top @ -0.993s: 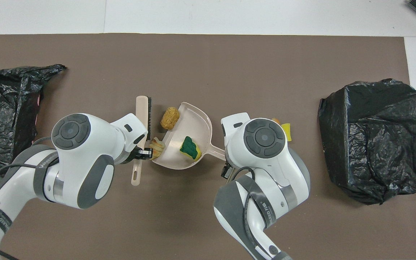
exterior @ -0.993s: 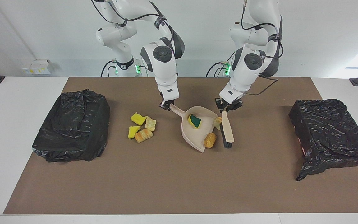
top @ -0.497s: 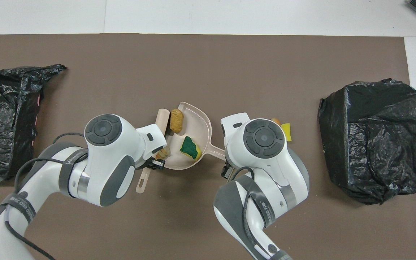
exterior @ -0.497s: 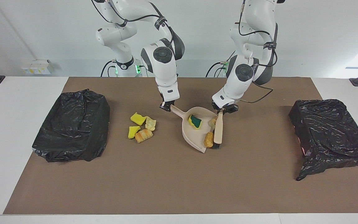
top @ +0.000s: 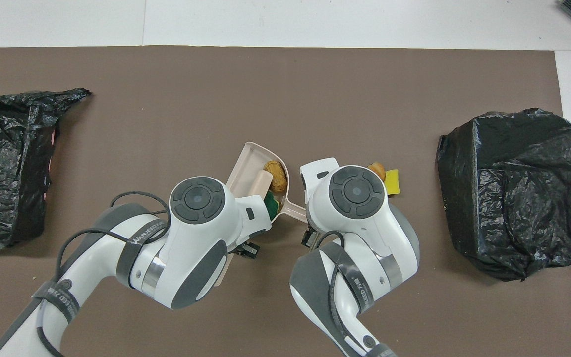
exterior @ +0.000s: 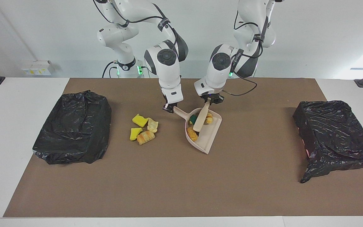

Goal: Sweep and dump trash in bin
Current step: 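Sweep the bread and sponge pieces into the dustpan with the left gripper, then carry the dustpan to the black bag while the left gripper releases the brush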

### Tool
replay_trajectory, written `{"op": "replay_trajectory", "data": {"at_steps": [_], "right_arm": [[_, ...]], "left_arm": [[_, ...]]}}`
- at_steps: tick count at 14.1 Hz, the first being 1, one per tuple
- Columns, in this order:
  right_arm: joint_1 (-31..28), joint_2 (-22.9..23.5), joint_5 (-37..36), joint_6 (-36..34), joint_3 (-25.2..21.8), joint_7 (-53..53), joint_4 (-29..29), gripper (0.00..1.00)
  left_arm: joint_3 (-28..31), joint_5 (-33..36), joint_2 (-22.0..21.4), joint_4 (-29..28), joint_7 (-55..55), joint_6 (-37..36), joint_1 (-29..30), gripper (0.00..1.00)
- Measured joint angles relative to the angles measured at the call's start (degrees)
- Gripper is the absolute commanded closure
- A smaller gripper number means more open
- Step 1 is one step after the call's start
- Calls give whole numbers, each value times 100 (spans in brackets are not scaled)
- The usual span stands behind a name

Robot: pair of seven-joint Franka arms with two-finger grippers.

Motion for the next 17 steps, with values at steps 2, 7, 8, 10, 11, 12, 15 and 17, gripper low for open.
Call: {"op": "replay_trajectory", "data": {"at_steps": [2, 7, 8, 10, 11, 12, 15, 17], "right_arm": [[1, 0, 0, 2, 0, 0, 9, 100], [-15, -4, 0, 6, -4, 0, 86, 100], [-37, -21, 0, 6, -9, 3, 116, 100], [-162, -123, 0, 6, -30, 5, 181, 100], [-286, -224, 0, 6, -34, 4, 202, 100], [-404, -330, 0, 4, -37, 0, 205, 100], [-734, -650, -1, -47, -68, -80, 212, 100], [-1148, -912, -16, -456, -89, -298, 320, 100]], "left_arm": [[66, -1, -8, 250, -199, -68, 180, 100], [115, 1, -14, 460, -1227, -311, 613, 100], [124, 1, -15, 461, -1492, -432, 650, 100], [198, 3, -20, 461, -1856, -634, 671, 100], [253, 3, -30, 460, -1938, -749, 673, 100], [289, 3, -39, 460, -2000, -824, 680, 100], [294, 3, -112, 307, -2223, -784, 720, 100], [239, 0, -318, -125, -2298, -415, 610, 100]]}}
